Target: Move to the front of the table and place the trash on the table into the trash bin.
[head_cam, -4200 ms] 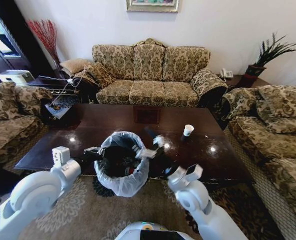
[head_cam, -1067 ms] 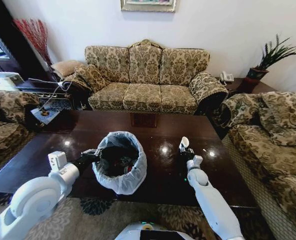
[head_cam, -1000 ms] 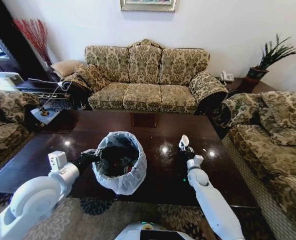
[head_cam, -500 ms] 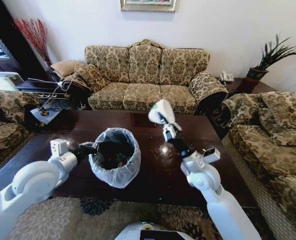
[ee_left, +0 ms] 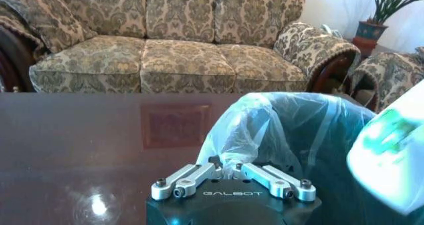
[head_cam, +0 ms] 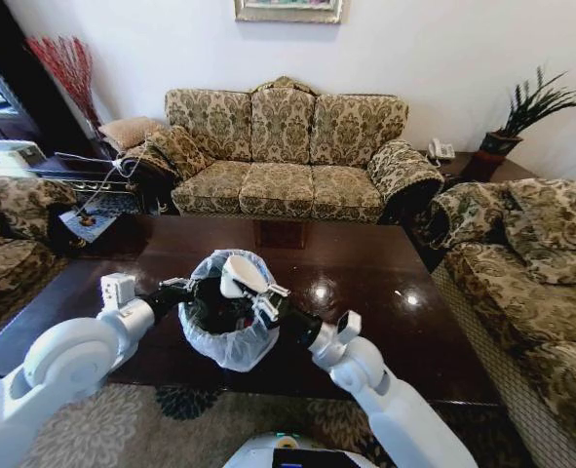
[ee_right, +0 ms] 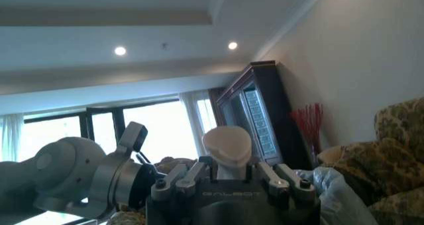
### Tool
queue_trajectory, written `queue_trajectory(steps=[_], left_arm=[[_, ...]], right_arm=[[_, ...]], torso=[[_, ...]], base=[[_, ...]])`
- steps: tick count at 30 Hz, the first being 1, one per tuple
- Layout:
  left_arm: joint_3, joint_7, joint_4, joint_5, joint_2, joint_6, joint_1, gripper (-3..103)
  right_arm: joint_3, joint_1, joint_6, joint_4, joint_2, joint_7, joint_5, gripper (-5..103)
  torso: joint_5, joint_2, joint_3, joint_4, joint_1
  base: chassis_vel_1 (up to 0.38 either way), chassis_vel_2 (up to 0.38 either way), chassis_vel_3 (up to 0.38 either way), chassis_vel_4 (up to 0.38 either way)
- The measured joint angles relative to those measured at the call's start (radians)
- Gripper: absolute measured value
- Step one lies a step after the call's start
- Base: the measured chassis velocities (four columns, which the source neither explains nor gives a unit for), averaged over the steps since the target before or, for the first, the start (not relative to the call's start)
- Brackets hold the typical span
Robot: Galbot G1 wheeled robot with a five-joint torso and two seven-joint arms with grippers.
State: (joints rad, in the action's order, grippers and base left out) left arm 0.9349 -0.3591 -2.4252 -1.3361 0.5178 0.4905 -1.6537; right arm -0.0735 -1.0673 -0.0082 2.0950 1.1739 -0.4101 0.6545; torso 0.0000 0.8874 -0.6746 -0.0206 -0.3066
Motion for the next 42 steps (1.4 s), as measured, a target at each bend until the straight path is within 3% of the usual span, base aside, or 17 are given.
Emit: queue_trajectory(steps=[2,6,15,20,22,25,26,29,30,33,34,35,36,38,39,42], left_arm=[[0.000,0.000,0.000,0.001,0.002,0.000,0.000,3],[0.000,0.001,-0.004,0.002,0.008,0.002,-0.003,3],[0.015,0.002,-0.011,0.003,0.015,0.005,-0.016,3],[0.047,-0.016,-0.020,0.013,0.058,0.008,-0.025,3],[0.067,-0.023,-0.021,0.023,0.073,0.012,-0.032,3],[0.190,-0.048,-0.022,0.065,0.130,0.072,-0.061,3],[0.190,-0.048,-0.022,0.065,0.130,0.072,-0.061,3],[0.337,-0.045,-0.023,0.114,0.225,0.093,-0.106,3],[0.337,-0.045,-0.023,0.114,0.225,0.093,-0.106,3],[0.506,0.018,-0.011,0.261,0.384,0.084,-0.144,3],[0.506,0.018,-0.011,0.261,0.384,0.084,-0.144,3],[0.564,0.047,0.007,0.324,0.478,0.058,-0.154,3],[0.564,0.047,0.007,0.324,0.478,0.058,-0.154,3],[0.636,0.071,0.029,0.348,0.625,0.036,-0.160,3],[0.636,0.071,0.029,0.348,0.625,0.036,-0.160,3],[0.709,0.083,0.064,0.351,0.751,0.006,-0.160,3]], right_arm=[[0.001,-0.001,0.001,0.002,-0.002,0.002,-0.002,27],[0.014,-0.008,0.008,0.017,-0.008,0.008,-0.004,49],[0.045,-0.017,0.042,0.055,-0.012,0.006,0.010,77],[0.104,-0.043,0.091,0.090,-0.011,-0.014,0.033,96],[0.125,-0.052,0.109,0.100,-0.009,-0.006,0.034,99],[0.210,-0.093,0.149,0.124,0.008,0.067,0.015,100],[0.210,-0.093,0.149,0.124,0.008,0.067,0.015,100],[0.329,-0.153,0.169,0.117,0.034,0.141,-0.034,100],[0.329,-0.153,0.169,0.117,0.034,0.141,-0.034,100],[0.475,-0.209,0.171,0.087,0.065,0.224,-0.073,100],[0.475,-0.209,0.171,0.087,0.065,0.224,-0.073,100],[0.527,-0.219,0.172,0.067,0.081,0.240,-0.086,100],[0.527,-0.219,0.172,0.067,0.081,0.240,-0.086,100],[0.575,-0.228,0.166,0.051,0.098,0.275,-0.093,100],[0.575,-0.228,0.166,0.051,0.098,0.275,-0.093,100],[0.598,-0.242,0.160,0.044,0.106,0.300,-0.100,100]], torso=[[-0.0001,0.000,0.000,0.0001,0.000],[0.0000,0.000,0.000,0.0001,0.000],[0.0000,0.000,0.000,0.0001,0.000],[-0.0001,0.000,0.000,0.0002,0.000],[-0.0001,0.000,0.000,0.0003,0.000],[0.0000,0.000,0.000,0.0003,0.000],[0.0000,0.000,0.000,0.0003,0.000],[-0.0001,0.000,0.000,0.0002,0.000],[-0.0001,0.000,0.000,0.0002,0.000],[0.0006,0.000,0.000,0.0005,0.000],[0.0006,0.000,0.000,0.0005,0.000],[0.0005,0.000,0.000,0.0003,0.000],[0.0005,0.000,0.000,0.0003,0.000],[-0.0005,0.000,0.000,-0.0005,0.000],[-0.0005,0.000,0.000,-0.0005,0.000],[-0.0002,0.000,0.000,-0.0001,0.000]], base=[[0.000,0.000,0.000,0.000],[0.000,0.000,0.000,0.000],[0.000,0.000,0.000,0.000],[0.000,0.000,0.000,0.000],[0.000,0.000,0.000,0.000],[0.000,0.000,0.000,0.000],[0.000,0.000,0.000,0.000],[0.000,0.000,0.000,0.000],[0.000,0.000,0.000,0.000],[0.000,0.000,0.000,0.000],[0.000,0.000,0.000,0.000],[0.000,0.000,0.000,0.000],[0.000,0.000,0.000,0.000],[0.000,0.000,0.000,0.000],[0.000,0.000,0.000,0.000],[0.000,0.000,0.000,0.000]])
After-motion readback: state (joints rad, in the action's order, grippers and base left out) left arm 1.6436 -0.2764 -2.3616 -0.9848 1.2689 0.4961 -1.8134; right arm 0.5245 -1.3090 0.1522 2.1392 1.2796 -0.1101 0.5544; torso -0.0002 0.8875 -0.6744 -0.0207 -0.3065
